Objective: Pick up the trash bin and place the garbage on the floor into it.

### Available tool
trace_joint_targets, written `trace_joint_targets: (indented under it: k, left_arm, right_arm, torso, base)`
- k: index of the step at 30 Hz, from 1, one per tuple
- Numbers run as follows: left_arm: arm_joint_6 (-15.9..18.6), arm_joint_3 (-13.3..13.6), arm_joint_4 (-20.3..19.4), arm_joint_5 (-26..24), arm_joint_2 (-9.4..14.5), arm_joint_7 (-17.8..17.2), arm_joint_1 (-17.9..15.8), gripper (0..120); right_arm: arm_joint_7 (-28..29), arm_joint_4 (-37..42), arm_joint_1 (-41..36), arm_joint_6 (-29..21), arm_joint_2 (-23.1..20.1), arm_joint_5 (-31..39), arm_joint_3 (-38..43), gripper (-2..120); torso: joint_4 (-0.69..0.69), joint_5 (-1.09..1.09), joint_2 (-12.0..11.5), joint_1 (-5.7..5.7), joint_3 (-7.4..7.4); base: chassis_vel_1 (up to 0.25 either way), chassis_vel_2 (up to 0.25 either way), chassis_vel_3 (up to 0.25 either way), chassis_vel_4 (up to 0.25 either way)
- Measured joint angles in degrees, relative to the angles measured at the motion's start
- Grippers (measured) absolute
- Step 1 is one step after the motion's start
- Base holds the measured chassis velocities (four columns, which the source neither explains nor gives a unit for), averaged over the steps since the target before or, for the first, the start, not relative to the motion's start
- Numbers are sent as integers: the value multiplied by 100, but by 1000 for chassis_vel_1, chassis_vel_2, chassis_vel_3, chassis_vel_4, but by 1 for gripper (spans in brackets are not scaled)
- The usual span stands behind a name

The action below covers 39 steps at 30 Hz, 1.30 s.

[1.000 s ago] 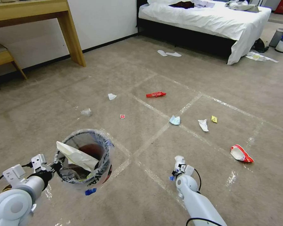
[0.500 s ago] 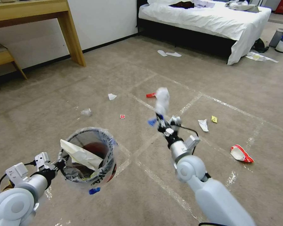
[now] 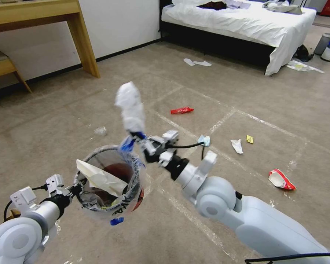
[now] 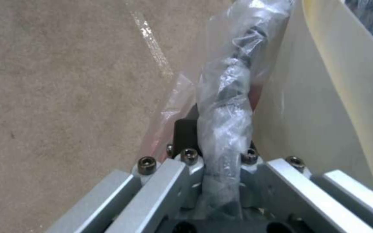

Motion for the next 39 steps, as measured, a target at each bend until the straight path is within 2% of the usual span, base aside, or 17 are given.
trace_joint_targets:
  k: [2, 7, 18, 22, 31, 39]
  left_arm:
    - [4, 0, 0, -8, 0, -11, -31, 1]
    - [7, -12, 0, -14, 2, -16, -42, 1]
    - [7, -41, 0, -46, 4, -20, -78, 1]
    - [7, -45, 3, -50, 5, -19, -86, 1]
    - [1, -78, 7, -57, -9, -1, -73, 1]
    - [-5, -97, 6, -49, -8, 11, -36, 1]
  right_arm:
    - [262, -7, 217, -211, 80, 58, -494, 0]
    - [549, -105, 388, -443, 200, 89, -956, 0]
    - [728, -734, 597, -592, 429, -141, -1588, 0]
    - [770, -953, 642, -595, 527, -210, -1702, 0]
    - [775, -1563, 848, -595, 1098, -316, -1762, 0]
    - [851, -1615, 878, -588, 1280, -340, -1792, 0]
  torso:
    - [0, 0, 0, 0, 0]
    - [0, 0, 0, 0, 0]
    - [0, 0, 0, 0, 0]
    - [0, 0, 0, 0, 0]
    - [1, 0, 0, 0, 0]
    - [1, -1, 0, 0, 0]
  base:
    - [0, 0, 0, 0]
    - [0, 0, 0, 0]
    - [0, 0, 0, 0]
    - [0, 0, 0, 0]
    - [0, 0, 0, 0]
    - [0, 0, 0, 0]
